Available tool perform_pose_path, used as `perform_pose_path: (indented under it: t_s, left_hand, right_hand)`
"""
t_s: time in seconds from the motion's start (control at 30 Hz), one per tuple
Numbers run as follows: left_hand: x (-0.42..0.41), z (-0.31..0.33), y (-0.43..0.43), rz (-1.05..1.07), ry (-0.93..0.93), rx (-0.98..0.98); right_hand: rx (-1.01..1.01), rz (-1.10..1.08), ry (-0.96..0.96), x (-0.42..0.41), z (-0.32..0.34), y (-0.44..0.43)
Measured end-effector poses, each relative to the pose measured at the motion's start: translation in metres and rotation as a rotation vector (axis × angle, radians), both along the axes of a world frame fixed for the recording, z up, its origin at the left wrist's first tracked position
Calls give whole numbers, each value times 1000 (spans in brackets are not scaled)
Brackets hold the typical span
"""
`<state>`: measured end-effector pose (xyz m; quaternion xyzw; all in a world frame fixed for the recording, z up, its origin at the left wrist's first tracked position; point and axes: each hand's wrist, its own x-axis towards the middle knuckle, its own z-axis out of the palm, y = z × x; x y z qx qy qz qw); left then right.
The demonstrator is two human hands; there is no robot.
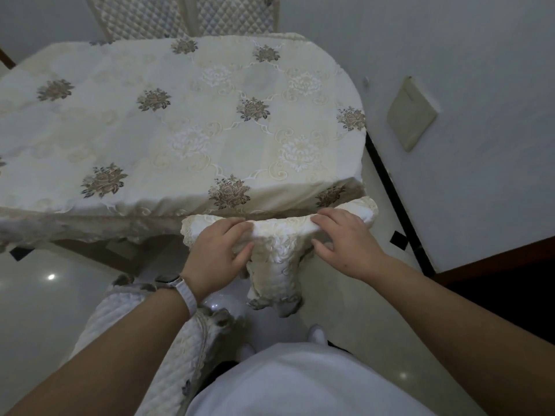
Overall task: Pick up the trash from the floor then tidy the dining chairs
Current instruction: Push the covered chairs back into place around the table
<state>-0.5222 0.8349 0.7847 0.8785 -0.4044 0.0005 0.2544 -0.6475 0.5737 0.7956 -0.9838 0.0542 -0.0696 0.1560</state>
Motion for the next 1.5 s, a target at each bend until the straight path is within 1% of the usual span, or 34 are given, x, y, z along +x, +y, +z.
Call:
perform_pose_path:
  t_s: [0.23, 0.33, 0.5, 0.67, 0.83, 1.03, 1.17, 1.37, 1.5]
  left_hand:
    - [-11, -6, 42, -89, -51, -1]
    - [-26, -4, 60, -76, -76, 21]
    - [-74, 8, 97, 16, -77, 25]
    - [-145, 22, 135, 138, -147, 13]
    - [-242, 25, 178, 241, -153, 81]
    - [-345, 28, 240, 374, -119, 178]
    - [-386, 39, 284, 480, -127, 200]
    - [-427, 48, 354, 532, -216, 199]
    - [-454, 49, 422, 584, -225, 203]
  right_hand:
    - [-127, 8, -43, -32, 15, 55]
    - [-159, 27, -45, -47, 19, 78]
    - [-204, 91, -77, -74, 29, 105]
    - [-189, 186, -120, -109, 36, 133]
    - [-157, 286, -162, -172, 30, 168]
    - [-65, 410, -123, -237, 24, 227]
    - [-62, 486, -172, -257, 35, 275]
    - [-81, 546, -248, -284, 43, 348]
    - [-127, 581, -230, -300, 43, 414]
